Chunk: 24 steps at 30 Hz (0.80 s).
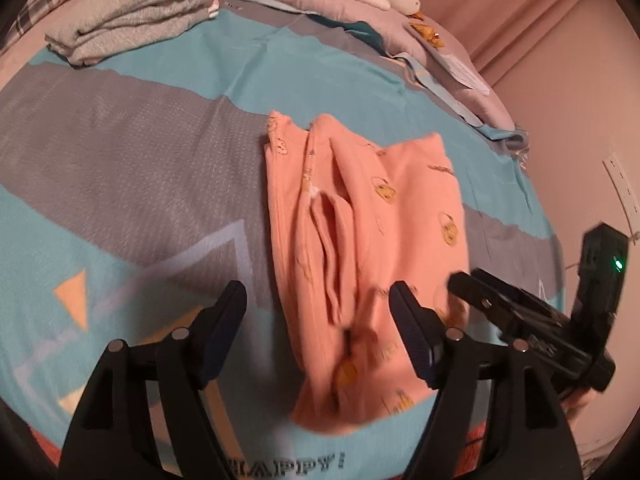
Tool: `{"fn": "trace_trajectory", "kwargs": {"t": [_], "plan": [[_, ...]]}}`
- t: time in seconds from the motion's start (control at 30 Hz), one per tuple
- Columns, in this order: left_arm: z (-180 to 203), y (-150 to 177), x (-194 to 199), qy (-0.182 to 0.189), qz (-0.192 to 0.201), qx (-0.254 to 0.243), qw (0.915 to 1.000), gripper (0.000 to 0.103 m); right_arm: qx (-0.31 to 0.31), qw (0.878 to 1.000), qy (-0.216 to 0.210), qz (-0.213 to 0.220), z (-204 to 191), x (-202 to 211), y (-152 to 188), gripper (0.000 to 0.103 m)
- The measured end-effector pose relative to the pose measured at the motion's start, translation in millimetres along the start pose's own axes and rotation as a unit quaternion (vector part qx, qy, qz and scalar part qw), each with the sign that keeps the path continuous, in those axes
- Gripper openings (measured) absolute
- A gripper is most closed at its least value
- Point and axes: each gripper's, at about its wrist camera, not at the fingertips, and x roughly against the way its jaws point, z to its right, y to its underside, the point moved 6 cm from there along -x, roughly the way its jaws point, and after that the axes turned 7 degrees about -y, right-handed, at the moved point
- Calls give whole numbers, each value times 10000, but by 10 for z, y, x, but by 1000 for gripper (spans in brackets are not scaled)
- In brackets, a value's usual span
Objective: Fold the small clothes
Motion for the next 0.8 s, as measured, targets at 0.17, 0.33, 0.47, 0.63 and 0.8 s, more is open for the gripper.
{"fn": "trace_trajectory", "kwargs": {"t": [0.17, 0.33, 0.47, 0.63, 0.8], "plan": [[-33, -60, -166, 167, -184, 73, 9997, 74, -175, 9995, -260, -86, 39, -75, -33, 75], [-32, -89, -275, 391, -300, 137, 9987, 74, -244, 9987, -369, -252, 50, -201, -53, 75], [-2, -113, -327, 533, -344, 185, 9978, 73, -356, 9974, -537, -318, 29, -263, -72, 74], [40, -106, -379, 631, -419, 164, 9970, 50, -428, 9952, -802, -376, -1, -326, -83, 58], [94, -107, -329, 559, -318, 126, 9979, 33, -351, 9951, -857, -342, -51, -296, -78, 34]]}}
